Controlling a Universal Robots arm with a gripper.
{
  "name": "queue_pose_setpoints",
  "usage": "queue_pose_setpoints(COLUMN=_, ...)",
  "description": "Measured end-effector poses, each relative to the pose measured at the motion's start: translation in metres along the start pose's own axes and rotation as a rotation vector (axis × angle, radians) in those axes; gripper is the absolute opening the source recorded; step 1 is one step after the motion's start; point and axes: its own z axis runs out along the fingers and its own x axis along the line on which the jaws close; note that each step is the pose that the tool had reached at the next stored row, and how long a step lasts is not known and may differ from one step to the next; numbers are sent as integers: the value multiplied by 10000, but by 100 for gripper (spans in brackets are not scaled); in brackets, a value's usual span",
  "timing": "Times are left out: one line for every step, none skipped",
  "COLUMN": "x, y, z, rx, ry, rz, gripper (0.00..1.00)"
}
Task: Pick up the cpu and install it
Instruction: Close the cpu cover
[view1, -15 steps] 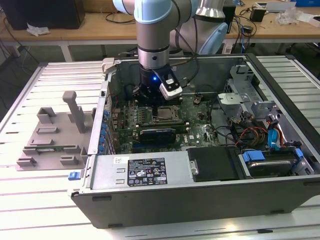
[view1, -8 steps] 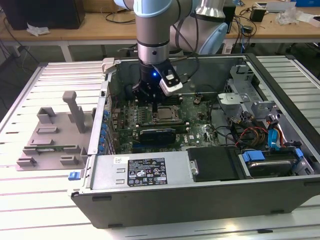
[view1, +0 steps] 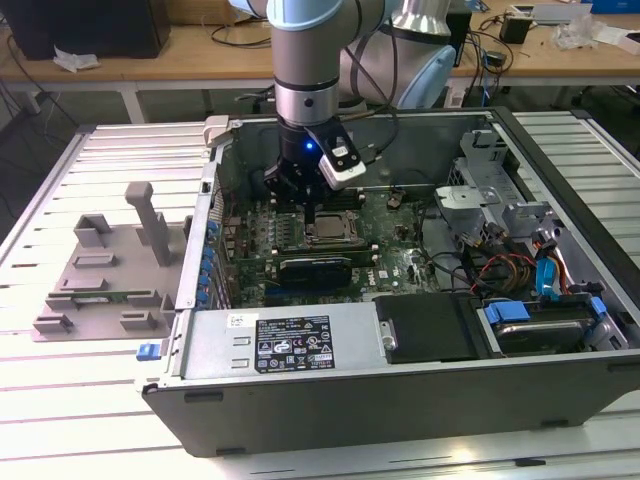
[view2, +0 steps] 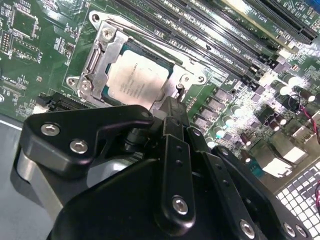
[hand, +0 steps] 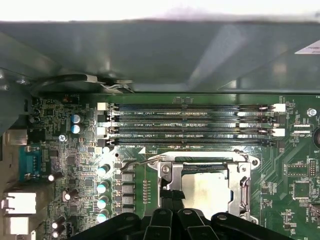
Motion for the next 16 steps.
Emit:
queue_pose_setpoints(x=-1, y=-4, z=-1, rx=4, ry=2, rz=0, gripper=11)
queue_pose_setpoints(x=-14, y=-33, z=1, rx=1, ry=1, rz=0, gripper=11)
queue_pose_setpoints(x=-26, y=-46, z=6, rx=0, ry=0, rz=0, gripper=11)
queue_pose_setpoints(x=-36, y=-49, z=12, rx=-1, ry=-1, rz=0, gripper=11)
queue_pose_setpoints(x=-48, y=-49, z=15, rx=2, ry=1, rz=1, gripper=11)
queue_pose_setpoints(x=-73, y=-49, z=22, rx=2, ry=1, rz=1, gripper=11)
queue_pose_setpoints(x=-94, y=-50, z=30, rx=0, ry=-1, rz=-1, gripper=11)
queue_pose_setpoints(x=-99, y=-50, z=40, rx=0, ry=-1, rz=-1, gripper=11)
queue_pose_setpoints(x=-99, y=-50, z=40, rx=2, ry=1, rz=0, gripper=11)
queue_pose_setpoints(x=-98, y=-51, z=42, rx=2, ry=1, rz=1, gripper=11)
queue_pose_setpoints(x=-99, y=-56, z=47, rx=-1, ry=-1, rz=-1, gripper=11)
queue_pose_setpoints(x=-100, y=-59, z=53, rx=0, ry=0, rz=0, gripper=11)
queue_pose_setpoints(x=-102, y=-60, z=58, rx=1, ry=1, rz=-1, gripper=11)
queue_pose_setpoints(x=-109, y=-60, z=69, rx=1, ry=0, rz=0, gripper=11)
queue_pose_setpoints(x=-121, y=-60, z=78, rx=0, ry=0, rz=1, gripper=11)
queue_pose_setpoints(x=-130, y=-60, z=82, rx=1, ry=0, rz=0, gripper=11)
